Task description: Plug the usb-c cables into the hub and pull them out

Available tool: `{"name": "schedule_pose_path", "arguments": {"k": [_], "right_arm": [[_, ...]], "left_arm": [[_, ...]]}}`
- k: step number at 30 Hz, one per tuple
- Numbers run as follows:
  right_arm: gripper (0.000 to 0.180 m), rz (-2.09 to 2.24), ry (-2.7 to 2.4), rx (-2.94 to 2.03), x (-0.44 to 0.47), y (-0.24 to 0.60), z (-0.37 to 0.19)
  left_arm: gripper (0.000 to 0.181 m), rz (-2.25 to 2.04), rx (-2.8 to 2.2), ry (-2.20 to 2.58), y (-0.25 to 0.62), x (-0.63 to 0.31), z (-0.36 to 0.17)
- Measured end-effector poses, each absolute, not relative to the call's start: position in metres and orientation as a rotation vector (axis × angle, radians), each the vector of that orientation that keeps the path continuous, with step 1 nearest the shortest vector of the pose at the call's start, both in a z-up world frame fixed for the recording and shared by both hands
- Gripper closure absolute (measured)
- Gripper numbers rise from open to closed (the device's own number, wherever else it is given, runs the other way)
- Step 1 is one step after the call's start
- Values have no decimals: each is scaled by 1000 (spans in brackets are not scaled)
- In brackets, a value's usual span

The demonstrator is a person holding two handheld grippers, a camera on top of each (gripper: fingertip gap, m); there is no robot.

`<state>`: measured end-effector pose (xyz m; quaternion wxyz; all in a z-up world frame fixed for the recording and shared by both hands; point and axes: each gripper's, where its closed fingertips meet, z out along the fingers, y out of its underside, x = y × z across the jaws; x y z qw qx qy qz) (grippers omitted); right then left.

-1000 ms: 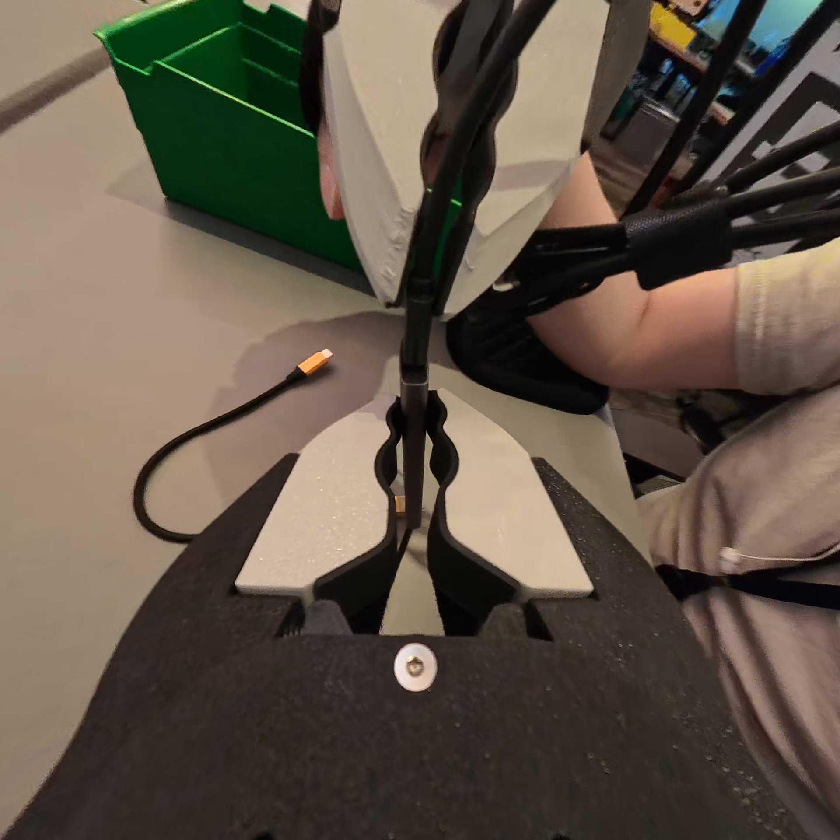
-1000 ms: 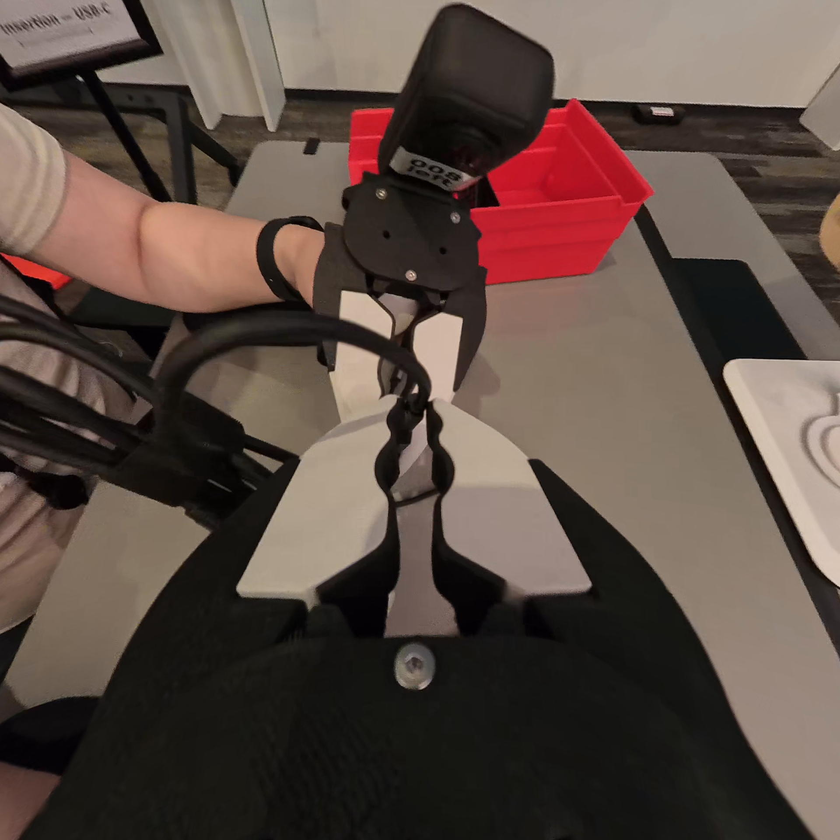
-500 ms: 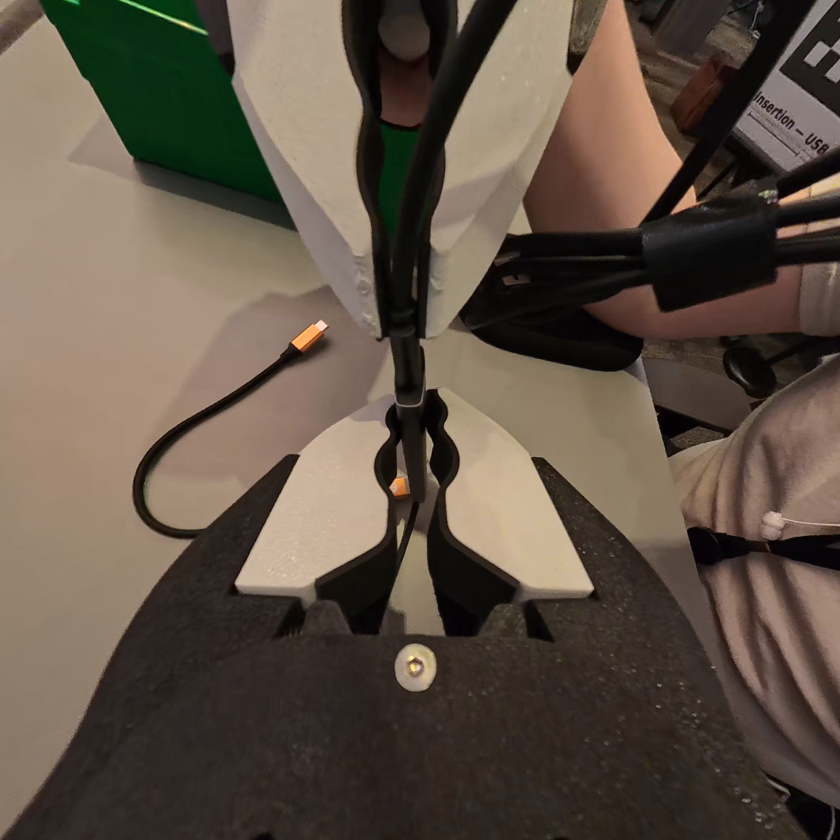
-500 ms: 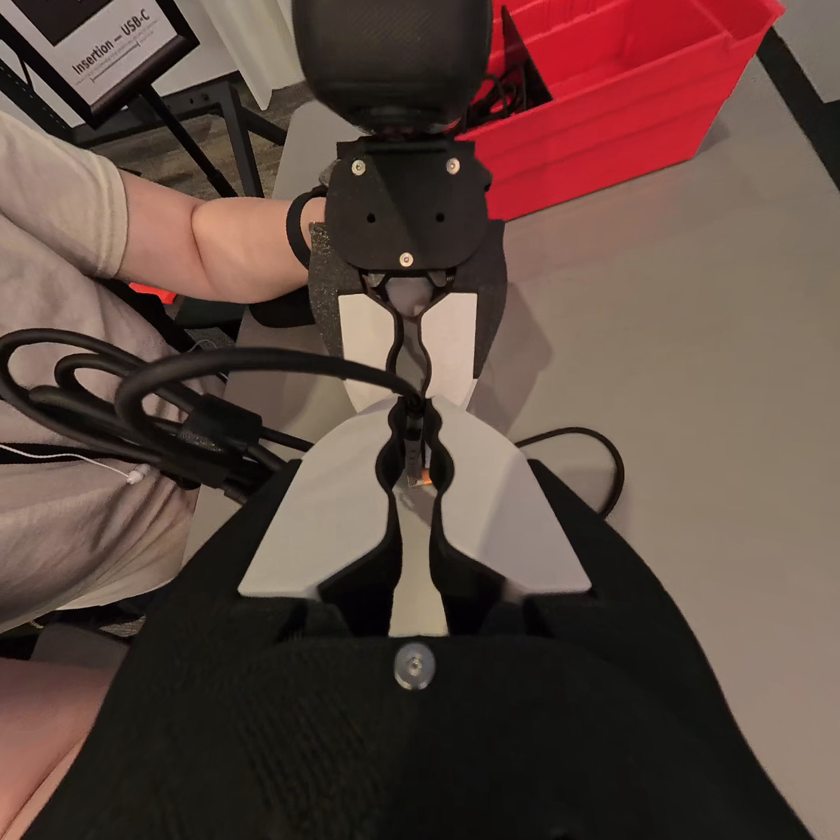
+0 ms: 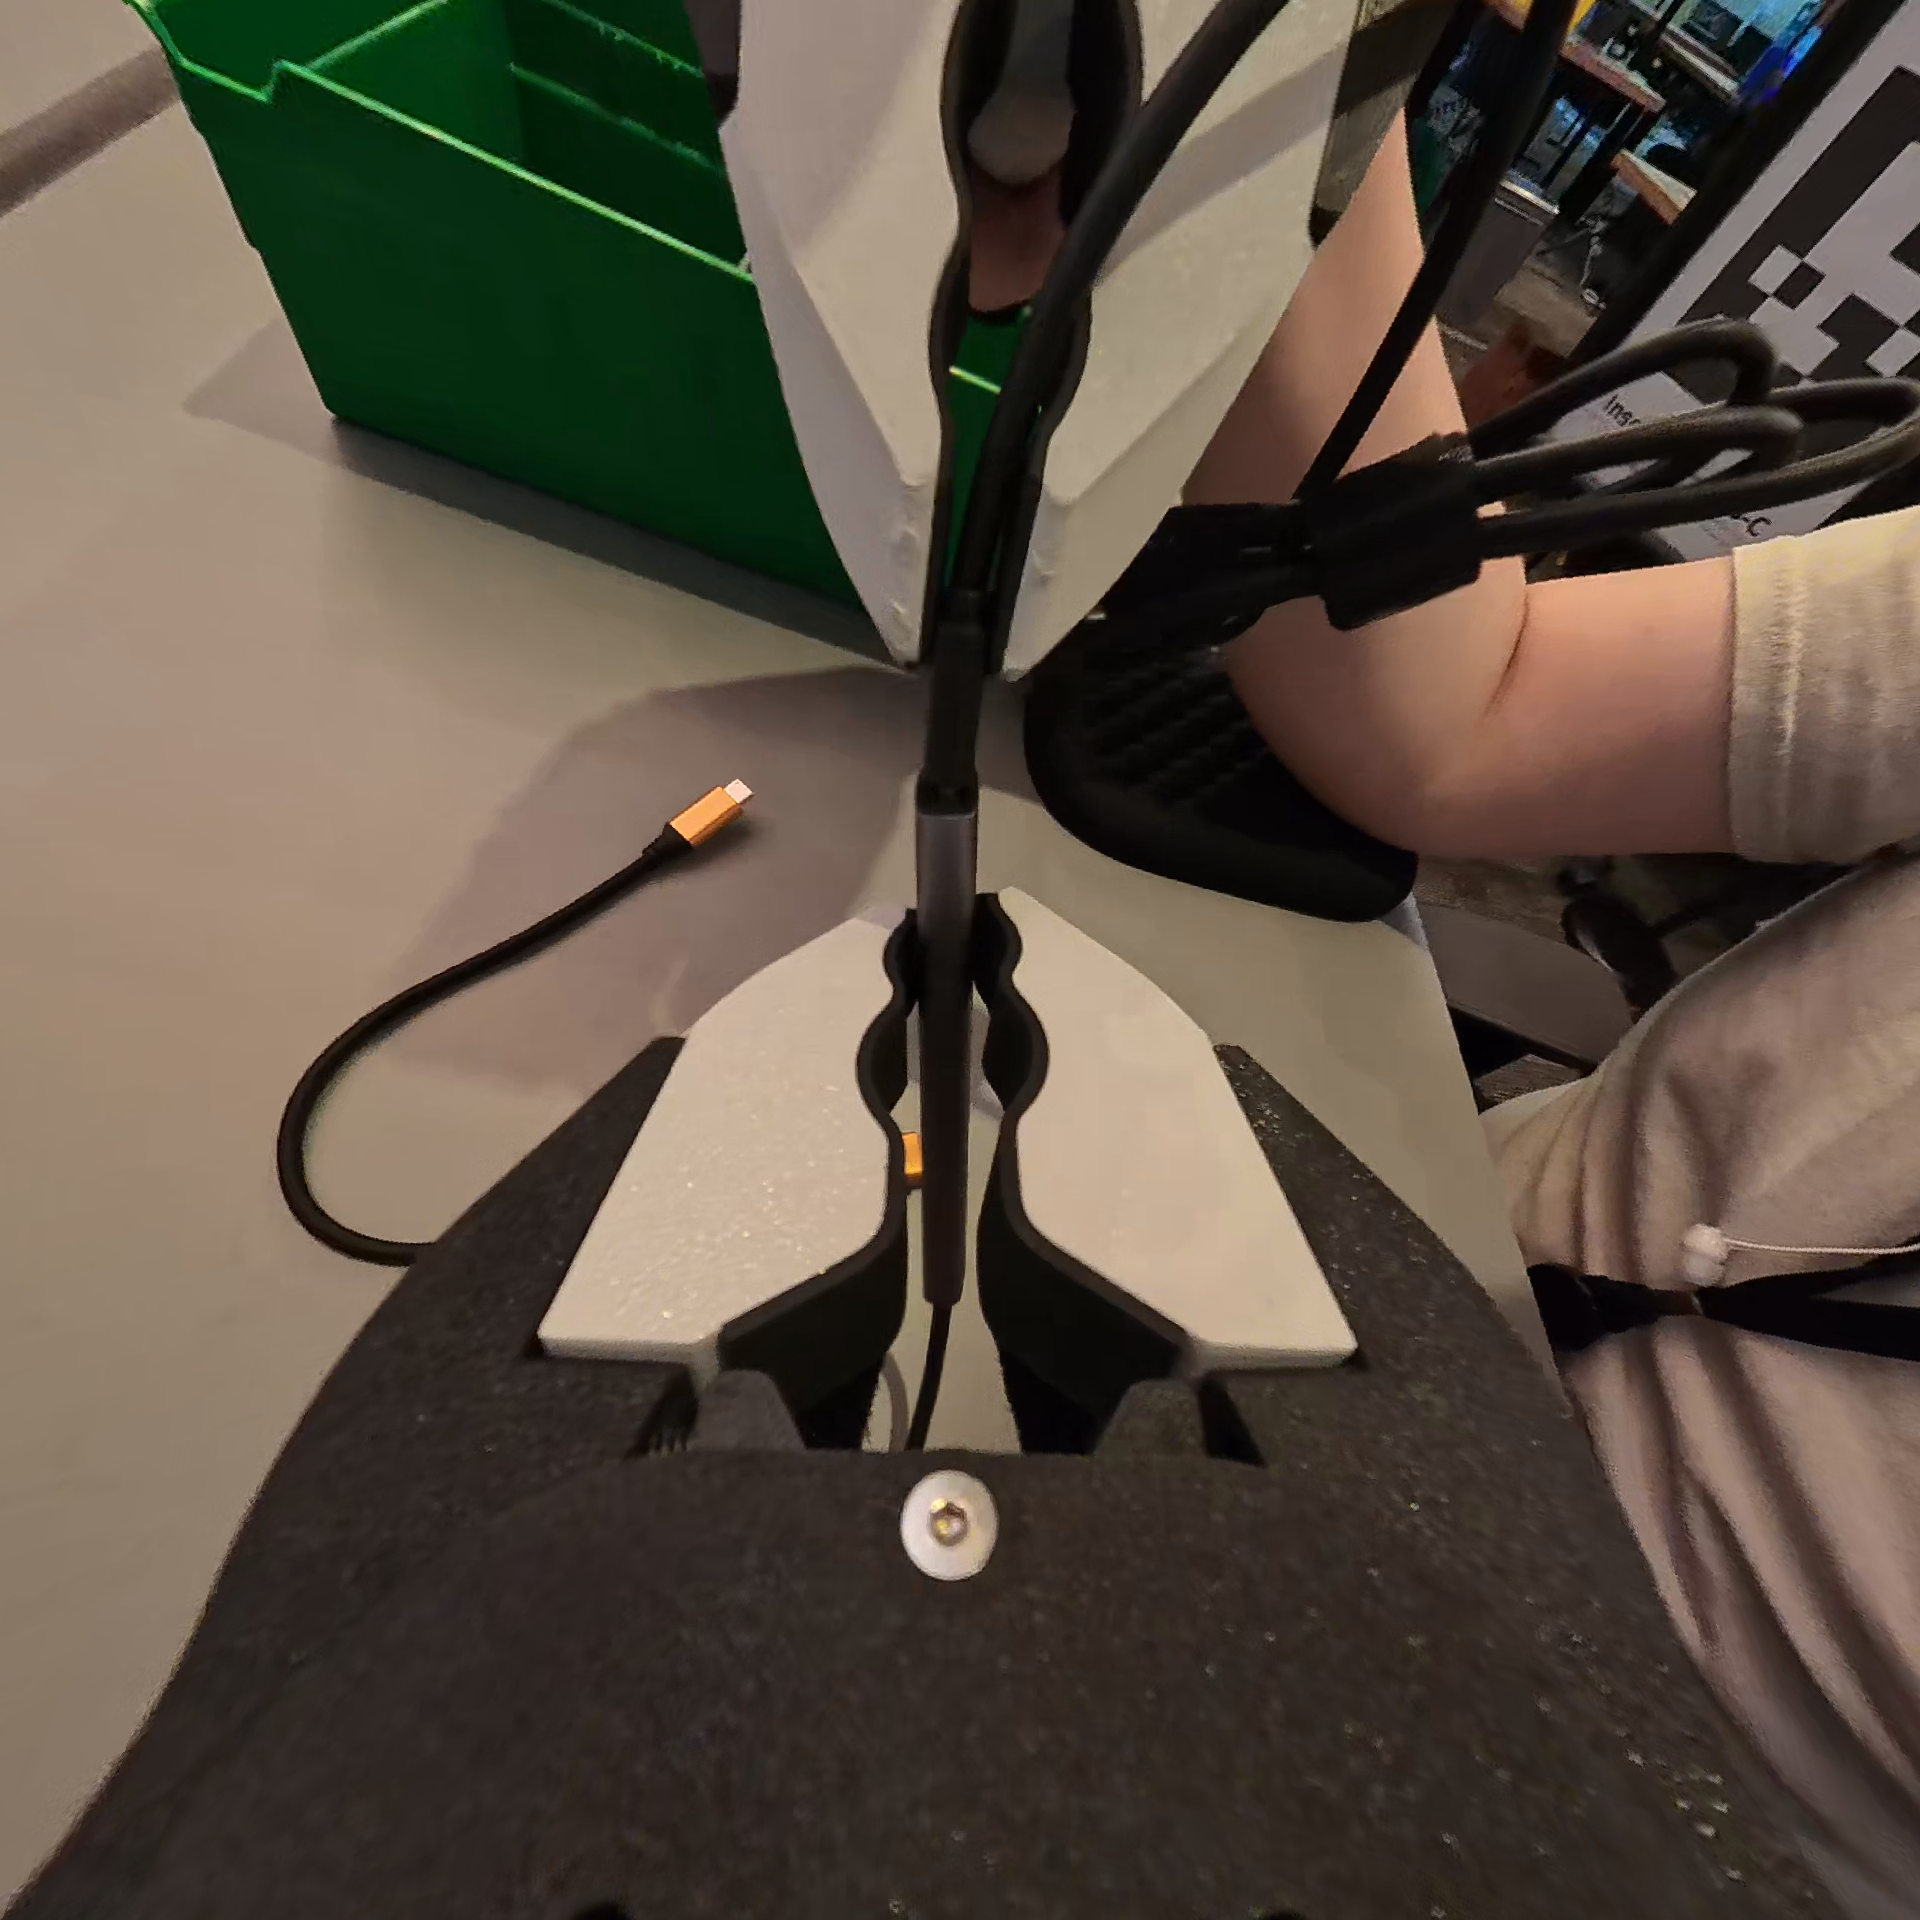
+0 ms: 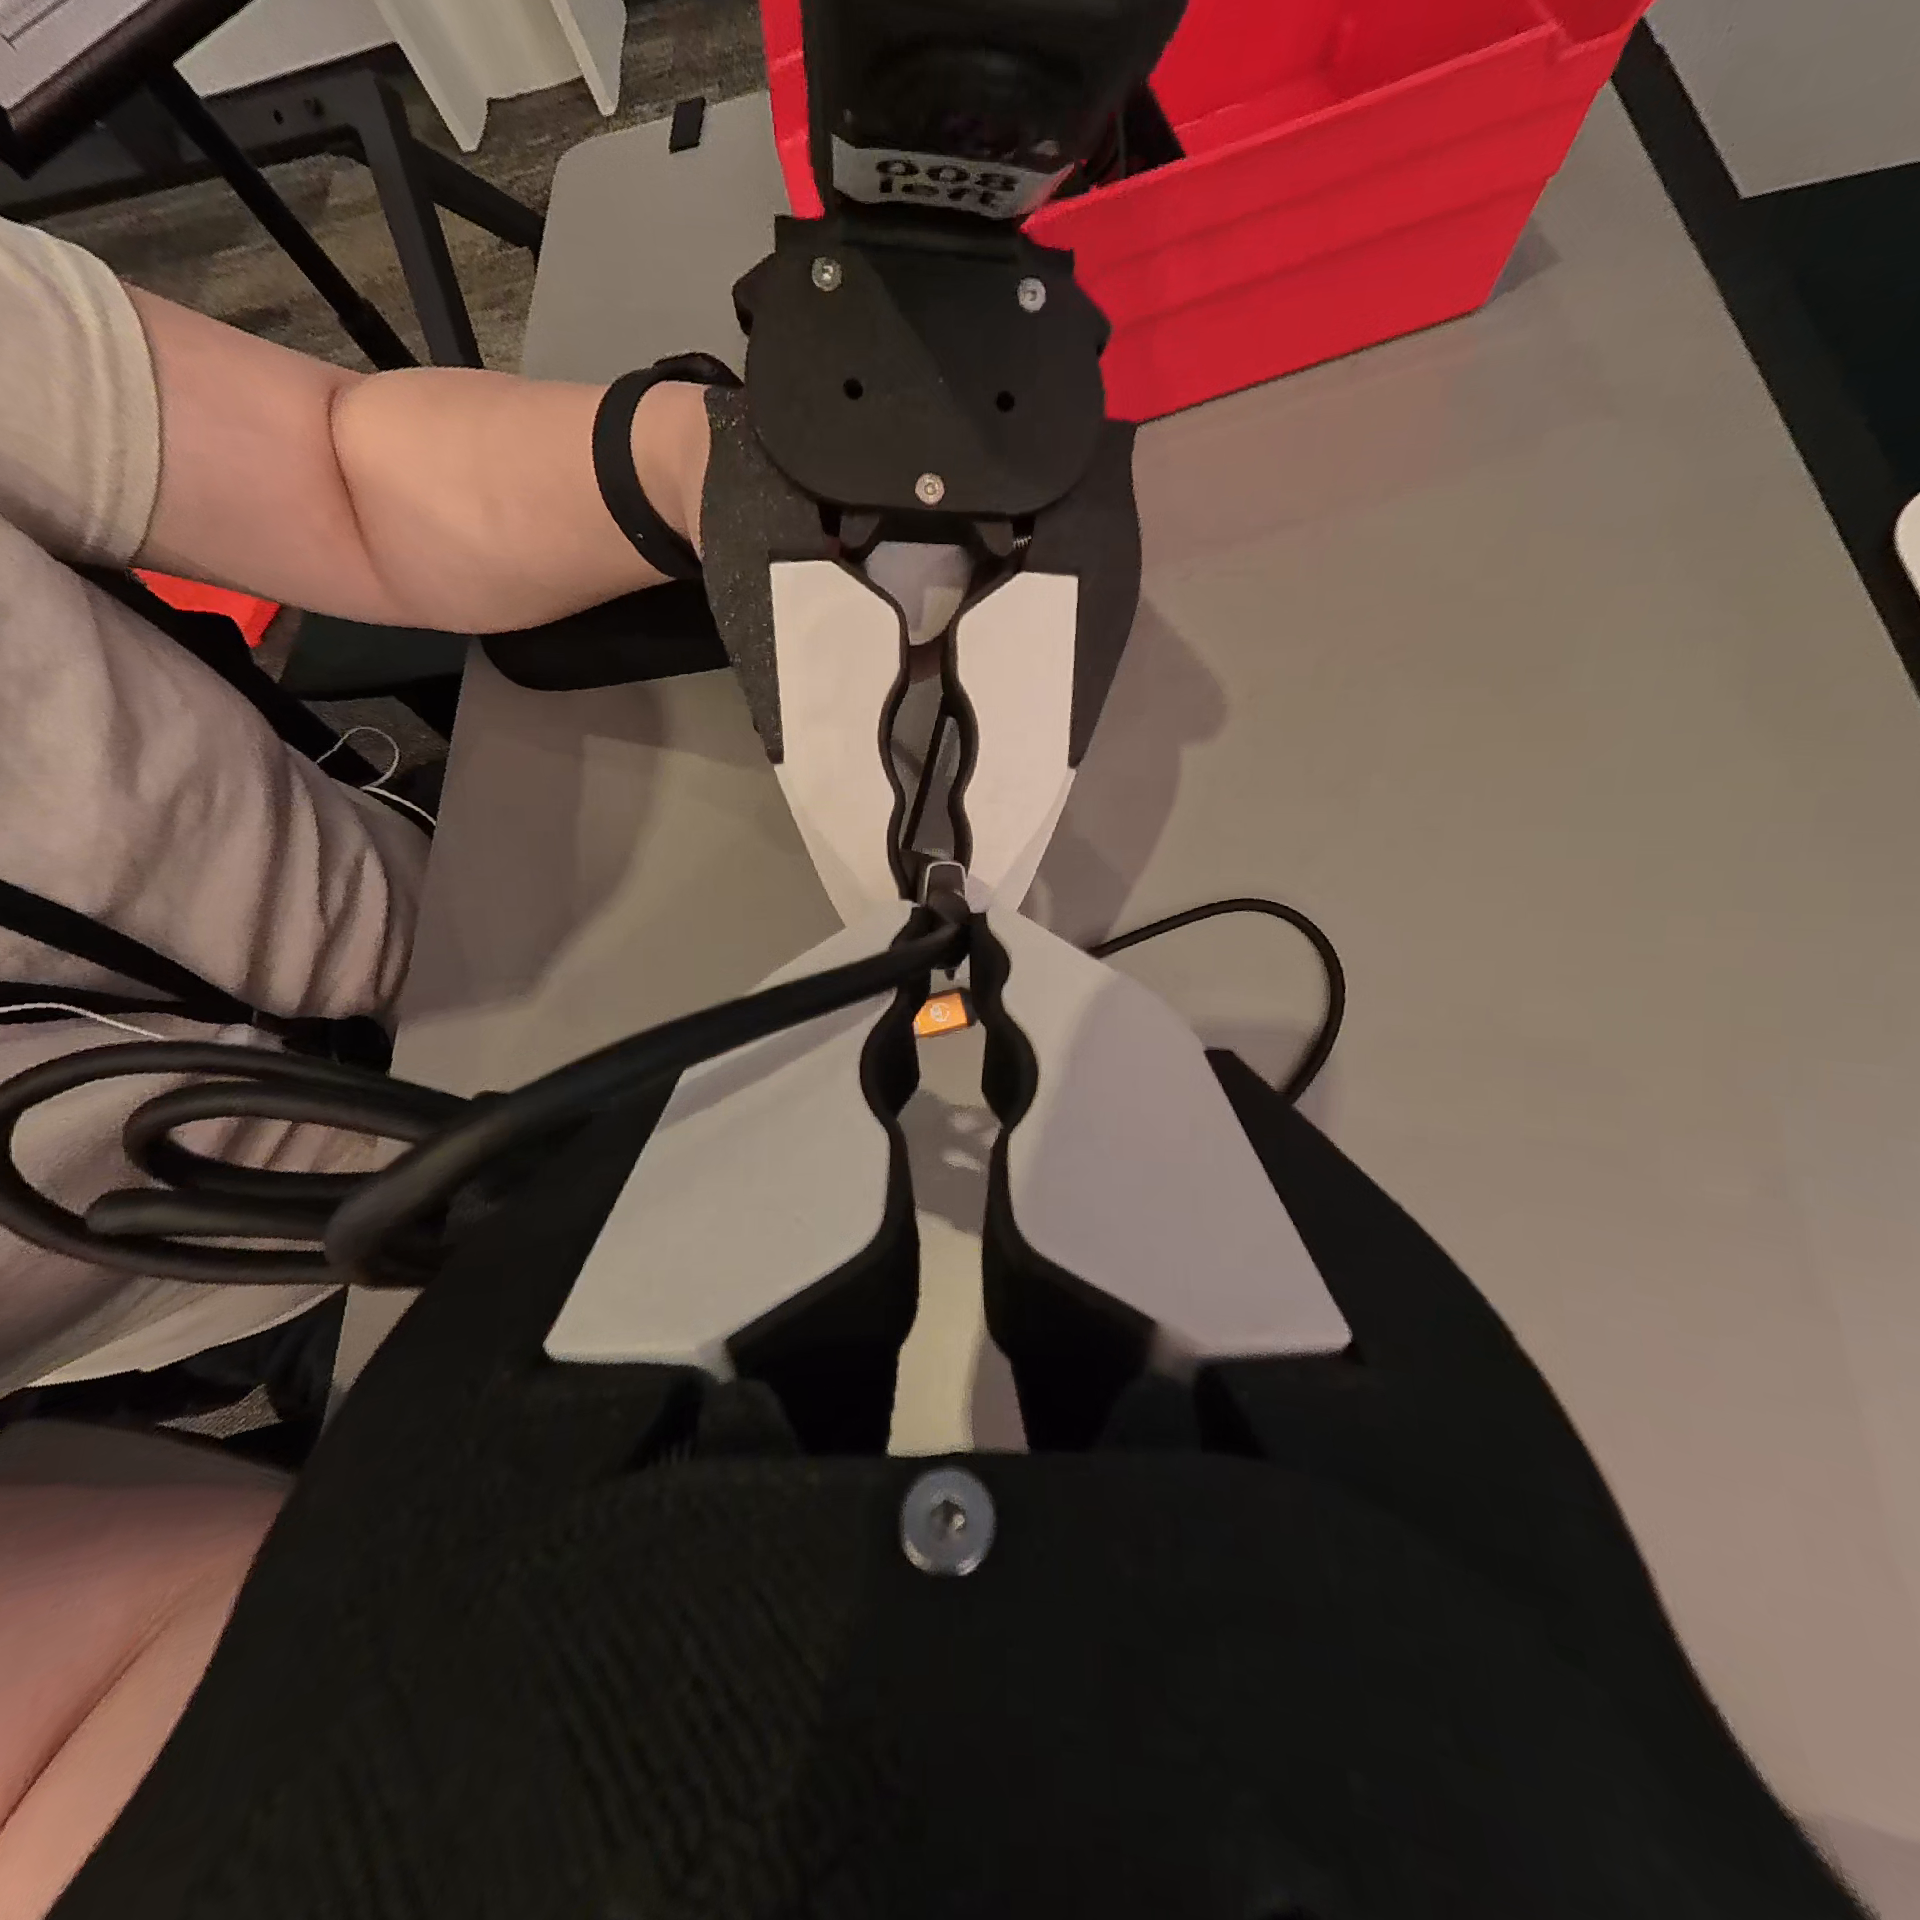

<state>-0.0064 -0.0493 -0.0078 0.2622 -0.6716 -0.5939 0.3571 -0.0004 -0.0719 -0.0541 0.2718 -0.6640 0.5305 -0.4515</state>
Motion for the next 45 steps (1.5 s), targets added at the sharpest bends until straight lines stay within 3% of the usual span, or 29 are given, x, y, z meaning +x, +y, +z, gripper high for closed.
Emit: {"name": "schedule_pose_path", "arguments": {"k": [30, 36, 39, 41, 45], "right_arm": [[171, 1124, -1639, -1997, -8, -55, -45], [172, 1112, -1626, -1932, -8, -49, -35], [172, 1121, -1546, -1952, -6, -41, -29], [172, 1134, -1482, -1958, -3, -34, -26], [172, 1243, -1352, -1925, 7, -27, -7]], "left_arm": [[172, -1199, -1948, 1580, -81, -4, -90], [171, -1368, -1874, 1491, -77, -3, -79], [157, -1323, -1960, 1536, -76, -9, -99], [172, -1340, -1967, 1546, -78, -6, -103], [173, -1472, -1876, 1425, -74, -1, -76]]}}
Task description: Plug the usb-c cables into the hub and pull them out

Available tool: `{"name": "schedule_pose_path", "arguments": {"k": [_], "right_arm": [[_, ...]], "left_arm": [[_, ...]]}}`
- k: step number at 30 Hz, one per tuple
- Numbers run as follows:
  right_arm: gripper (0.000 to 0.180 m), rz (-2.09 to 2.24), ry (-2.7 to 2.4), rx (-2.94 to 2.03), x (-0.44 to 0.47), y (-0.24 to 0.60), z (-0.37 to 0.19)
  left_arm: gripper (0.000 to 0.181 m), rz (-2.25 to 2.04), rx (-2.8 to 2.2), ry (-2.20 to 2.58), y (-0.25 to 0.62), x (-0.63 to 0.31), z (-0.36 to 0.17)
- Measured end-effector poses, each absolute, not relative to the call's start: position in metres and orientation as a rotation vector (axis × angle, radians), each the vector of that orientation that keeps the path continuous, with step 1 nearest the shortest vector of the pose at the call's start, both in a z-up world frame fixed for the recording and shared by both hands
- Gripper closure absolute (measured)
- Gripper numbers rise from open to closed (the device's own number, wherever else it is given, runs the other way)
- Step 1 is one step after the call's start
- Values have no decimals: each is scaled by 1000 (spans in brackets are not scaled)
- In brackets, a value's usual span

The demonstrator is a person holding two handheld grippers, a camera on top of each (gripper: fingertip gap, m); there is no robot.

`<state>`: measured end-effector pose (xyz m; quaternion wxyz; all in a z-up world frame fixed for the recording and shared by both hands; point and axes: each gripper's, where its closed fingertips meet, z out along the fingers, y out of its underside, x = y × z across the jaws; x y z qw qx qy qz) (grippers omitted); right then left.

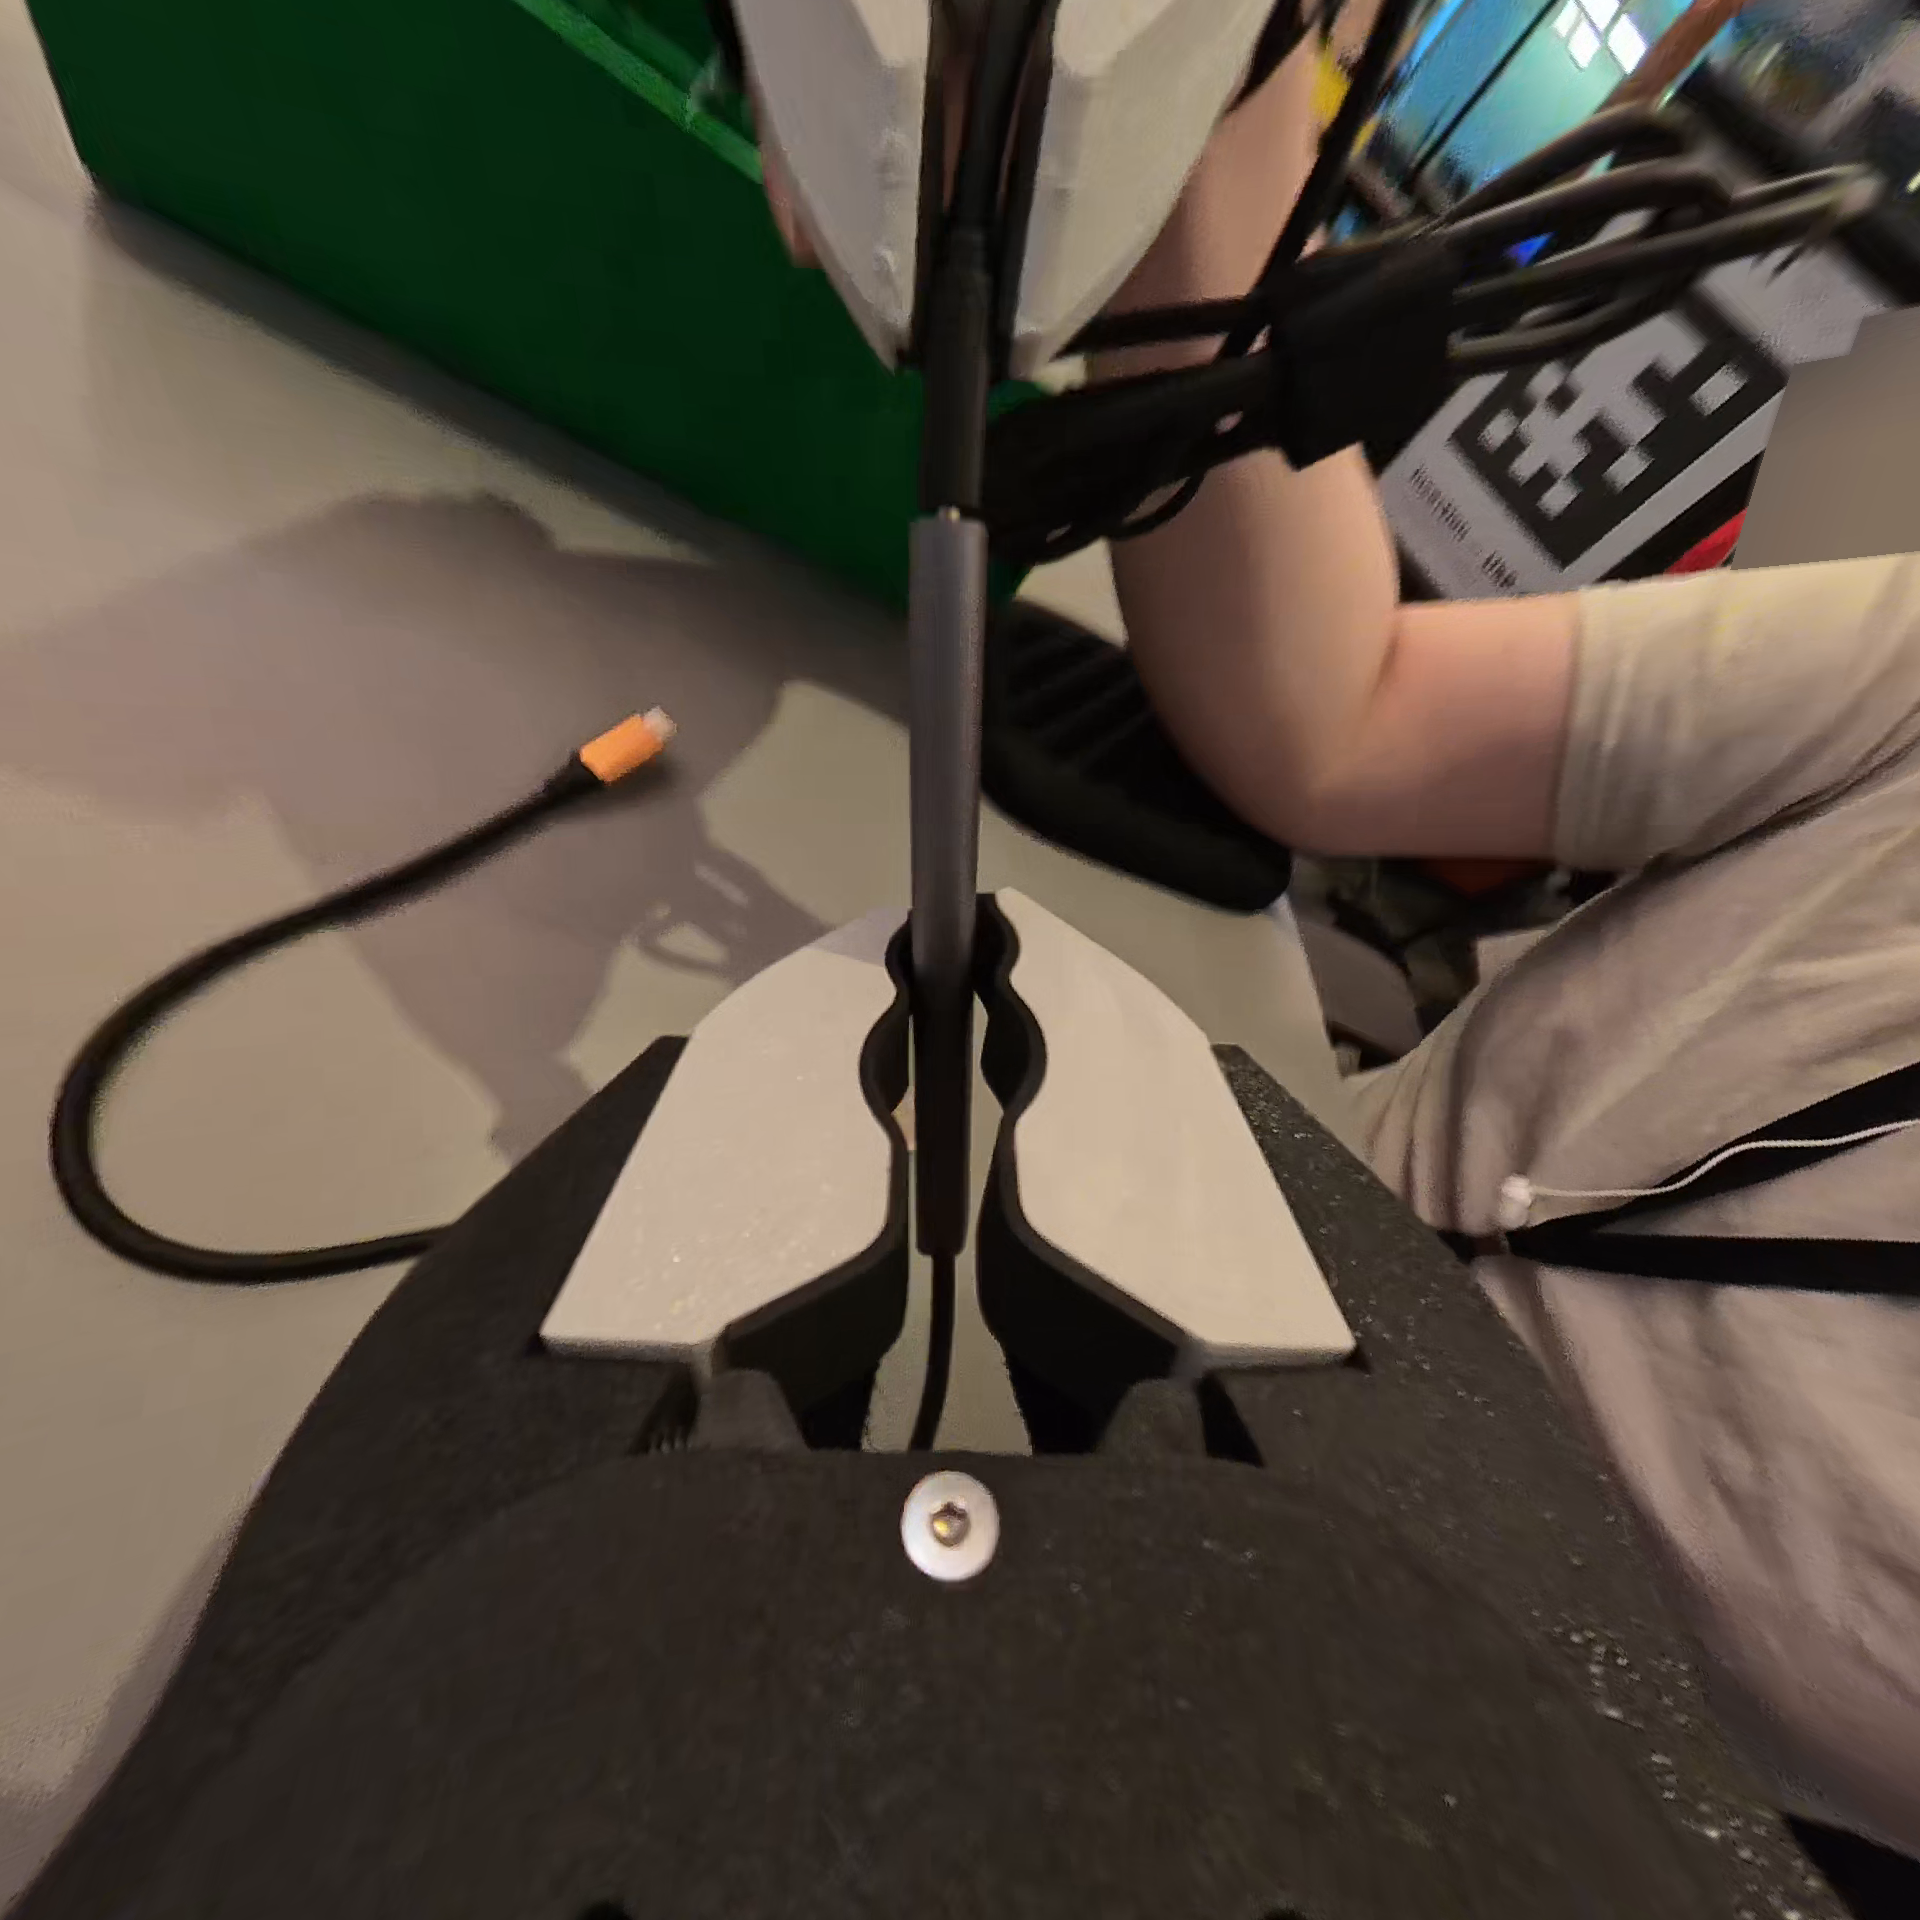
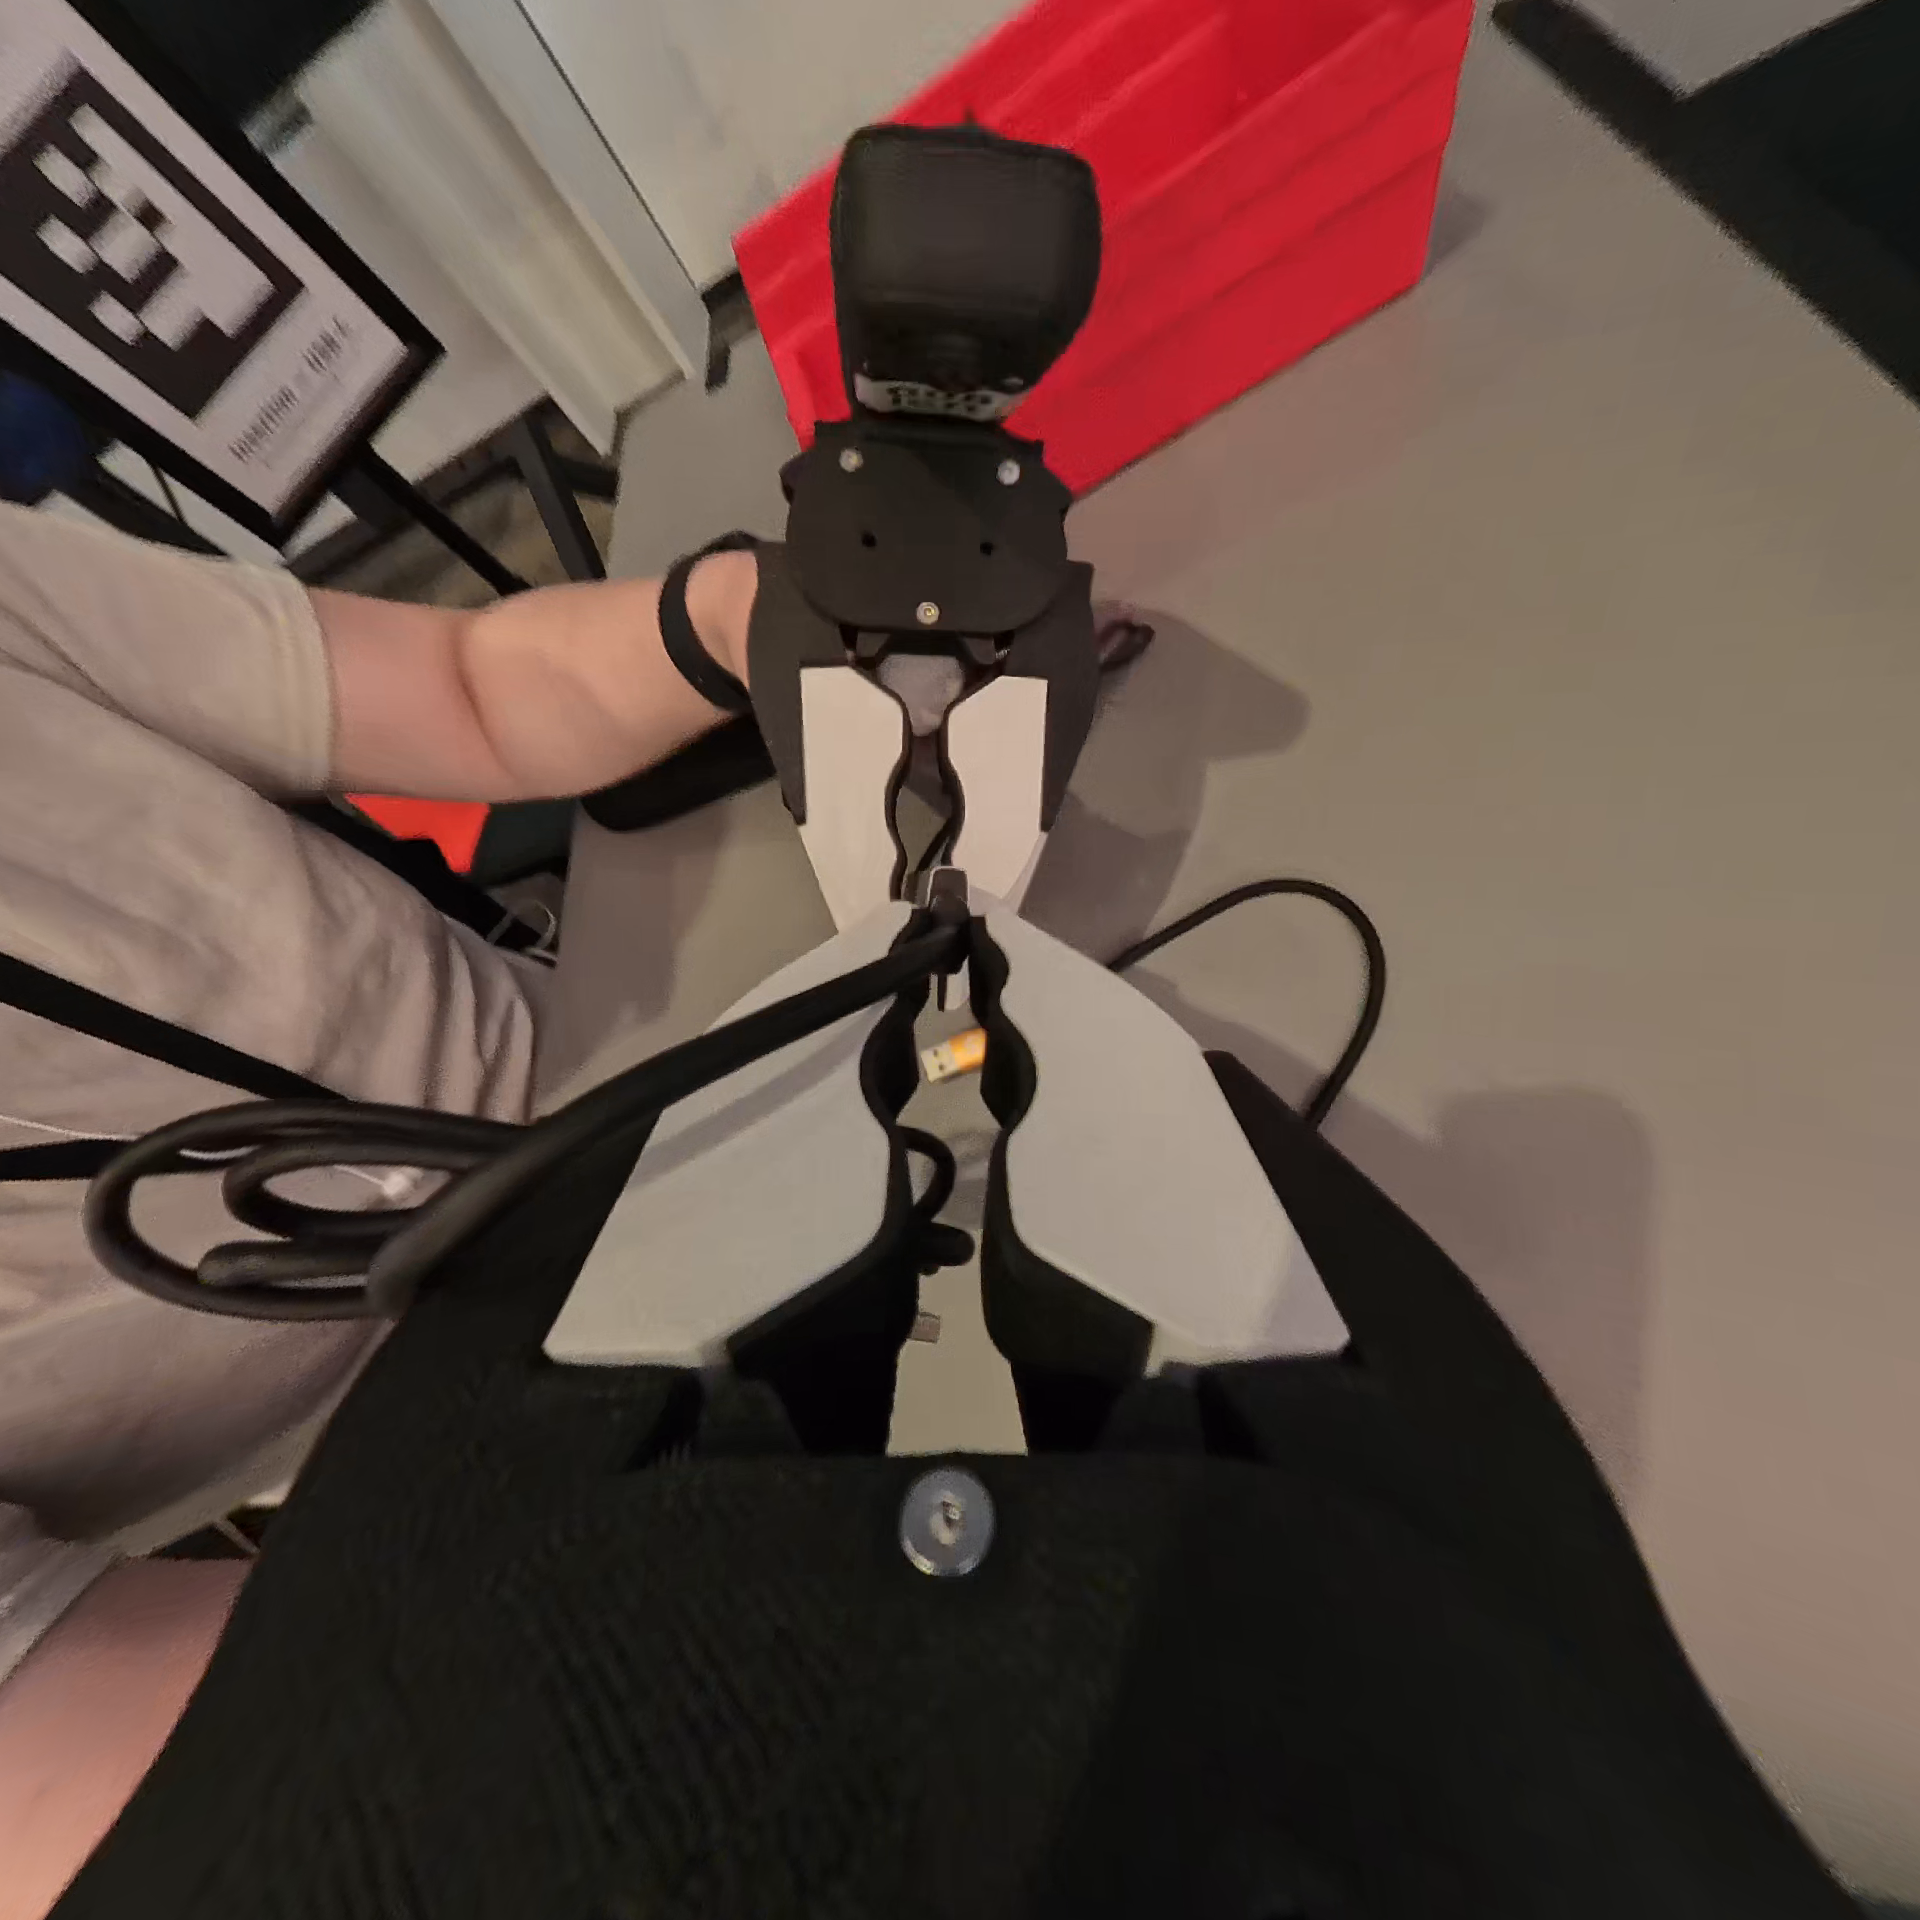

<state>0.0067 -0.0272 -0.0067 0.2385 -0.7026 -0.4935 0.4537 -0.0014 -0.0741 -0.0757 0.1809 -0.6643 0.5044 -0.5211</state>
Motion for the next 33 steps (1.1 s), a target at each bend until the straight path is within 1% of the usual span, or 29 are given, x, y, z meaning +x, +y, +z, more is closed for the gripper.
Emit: {"name": "schedule_pose_path", "arguments": {"k": [3, 5, 15, 24, 28, 30, 32, 33], "right_arm": [[172, 1335, -1291, -1842, 13, -30, 14], [172, 1359, -1296, -1806, 12, -34, 20], [171, 1347, -1333, -1810, 4, -35, 13], [171, 1232, -1423, -1914, -1, -40, -7], [171, 1251, -1423, -1874, -1, -39, -3], [172, 1194, -1432, -1878, 0, -34, -7], [162, 1103, -1450, -1913, 6, -30, -14], [161, 1071, -1459, -1929, 11, -30, -16]], "left_arm": [[172, -1568, -1754, 1339, -73, -5, -45], [172, -1573, -1725, 1339, -74, -7, -38], [173, -1528, -1809, 1388, -76, -11, -48], [173, -1458, -1900, 1527, -88, -4, -74], [173, -1496, -1887, 1525, -89, -5, -72], [173, -1401, -1907, 1511, -80, -9, -75], [173, -1237, -1893, 1509, -68, -13, -78], [173, -1127, -1881, 1523, -63, -15, -81]]}}
